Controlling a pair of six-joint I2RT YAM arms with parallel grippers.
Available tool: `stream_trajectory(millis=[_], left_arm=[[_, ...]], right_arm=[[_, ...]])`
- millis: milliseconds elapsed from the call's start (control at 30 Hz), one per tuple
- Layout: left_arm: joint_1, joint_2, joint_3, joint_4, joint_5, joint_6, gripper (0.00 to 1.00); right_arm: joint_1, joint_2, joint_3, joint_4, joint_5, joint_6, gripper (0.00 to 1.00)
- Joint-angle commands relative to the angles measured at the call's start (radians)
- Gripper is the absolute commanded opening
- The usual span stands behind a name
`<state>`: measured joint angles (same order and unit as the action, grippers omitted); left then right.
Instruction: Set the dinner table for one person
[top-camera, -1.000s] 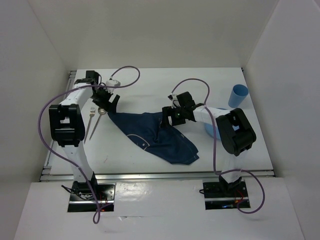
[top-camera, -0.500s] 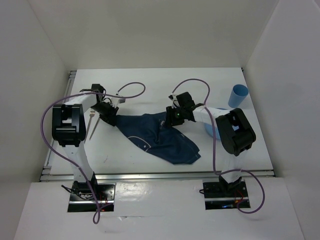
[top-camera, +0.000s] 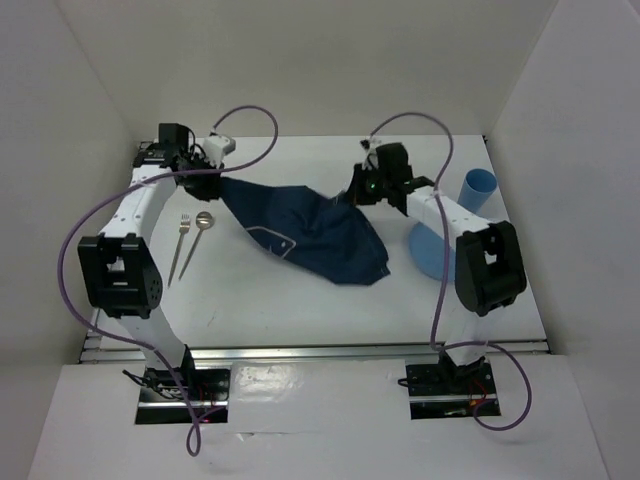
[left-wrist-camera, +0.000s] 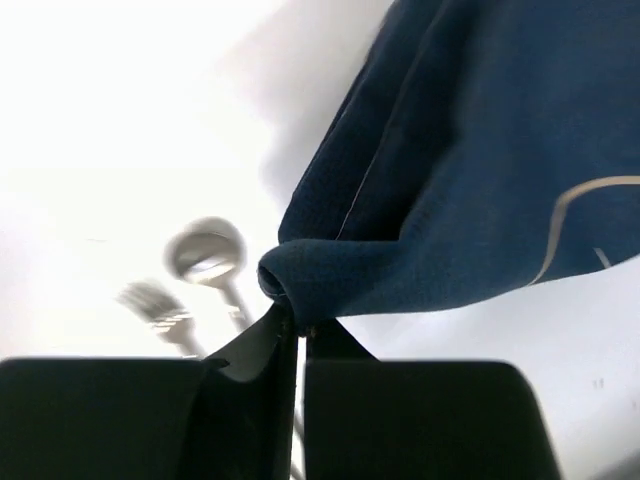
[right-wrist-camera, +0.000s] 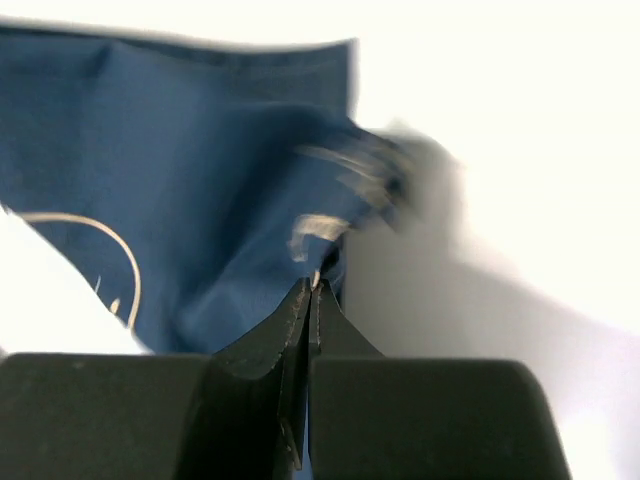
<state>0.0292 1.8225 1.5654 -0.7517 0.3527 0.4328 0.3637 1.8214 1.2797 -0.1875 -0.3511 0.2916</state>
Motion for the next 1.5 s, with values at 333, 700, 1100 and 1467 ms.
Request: stream_trajectory(millis=[333, 700, 1100, 1467], left_arm=[[-0.083, -0.319, -0.283, 0.077, -0.083, -0.043, 0.0], [-0.121, -0.319, -0.508, 0.137, -0.133, -0.025, 0.0], [-0.121, -0.31, -0.496, 0.127, -0.143, -0.034, 0.0], [-0.121, -0.319, -0.496, 0.107, -0.161, -0.034, 0.0]], right_arm=[[-0.028, -0.52, -0.297, -0.024, 0.106, 0.12, 0.04], [-0.014, -0.616, -0.347, -0.333, 0.437, 0.281, 1.0], [-0.085, 0.082, 0.102, -0.251, 0.166, -0.032, 0.84], [-0.085, 0.181, 0.08, -0.15, 0.119, -0.043, 0.37]])
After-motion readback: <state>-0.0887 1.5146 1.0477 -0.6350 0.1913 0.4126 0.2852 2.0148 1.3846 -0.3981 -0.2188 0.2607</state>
